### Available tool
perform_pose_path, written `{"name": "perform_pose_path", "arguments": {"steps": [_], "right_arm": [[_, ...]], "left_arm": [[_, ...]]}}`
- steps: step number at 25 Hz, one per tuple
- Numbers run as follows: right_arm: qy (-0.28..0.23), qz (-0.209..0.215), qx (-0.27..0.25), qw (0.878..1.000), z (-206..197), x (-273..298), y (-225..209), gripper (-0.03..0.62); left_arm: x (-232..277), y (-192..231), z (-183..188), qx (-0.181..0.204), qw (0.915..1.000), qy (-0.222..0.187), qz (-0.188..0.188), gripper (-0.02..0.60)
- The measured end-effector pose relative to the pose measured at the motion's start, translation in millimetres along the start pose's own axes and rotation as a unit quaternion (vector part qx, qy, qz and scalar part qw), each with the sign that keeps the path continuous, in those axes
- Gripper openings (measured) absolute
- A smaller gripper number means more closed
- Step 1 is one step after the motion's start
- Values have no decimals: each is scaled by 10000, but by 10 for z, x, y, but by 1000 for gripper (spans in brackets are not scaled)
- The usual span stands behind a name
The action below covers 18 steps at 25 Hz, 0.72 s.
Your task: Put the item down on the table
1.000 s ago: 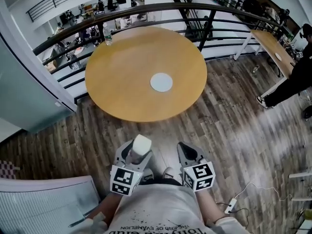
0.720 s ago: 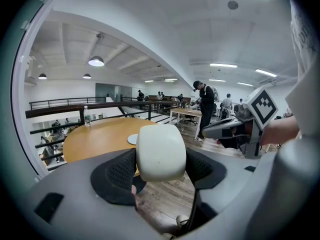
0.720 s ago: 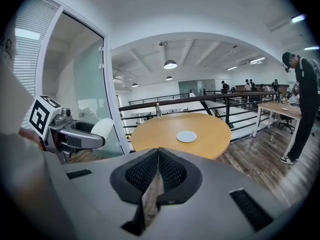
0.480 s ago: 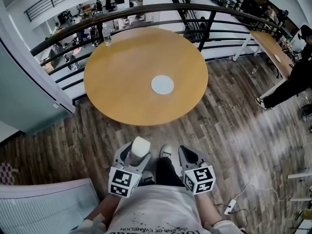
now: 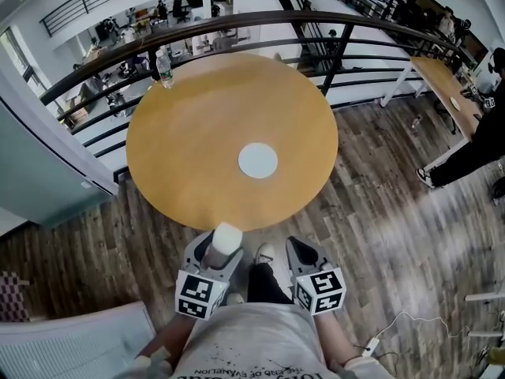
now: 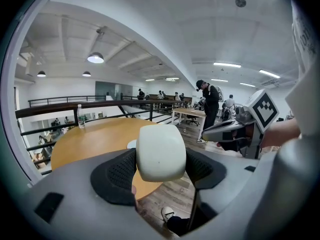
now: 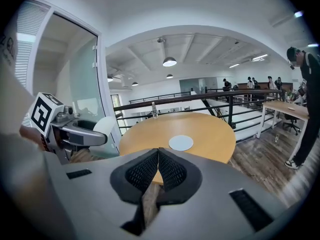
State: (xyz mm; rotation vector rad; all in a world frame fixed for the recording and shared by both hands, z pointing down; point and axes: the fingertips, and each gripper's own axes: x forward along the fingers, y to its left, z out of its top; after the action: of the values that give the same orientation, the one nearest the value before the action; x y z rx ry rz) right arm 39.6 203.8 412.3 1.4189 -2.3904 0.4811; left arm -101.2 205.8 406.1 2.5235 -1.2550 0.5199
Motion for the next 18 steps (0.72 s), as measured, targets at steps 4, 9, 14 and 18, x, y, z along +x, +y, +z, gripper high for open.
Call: {"name": "perform_pose_path", "arguments": {"steps": [4, 9, 14, 18], "right_arm": [[12, 96, -34, 9999, 225, 271, -352, 25], [19, 212, -42, 9998, 488, 536, -725, 25], [11, 368, -89, 9993, 650, 764, -984, 25], [7, 456, -144, 9989, 753, 942, -1115, 25]], "left_arm": [[402, 110, 246, 4, 10000, -42, 41, 308], [804, 235, 523, -11, 9998, -32, 182, 308], [1101, 307, 720, -124, 9995, -55, 273, 308], [1279, 389, 816, -297, 9992, -72, 265, 308]]}}
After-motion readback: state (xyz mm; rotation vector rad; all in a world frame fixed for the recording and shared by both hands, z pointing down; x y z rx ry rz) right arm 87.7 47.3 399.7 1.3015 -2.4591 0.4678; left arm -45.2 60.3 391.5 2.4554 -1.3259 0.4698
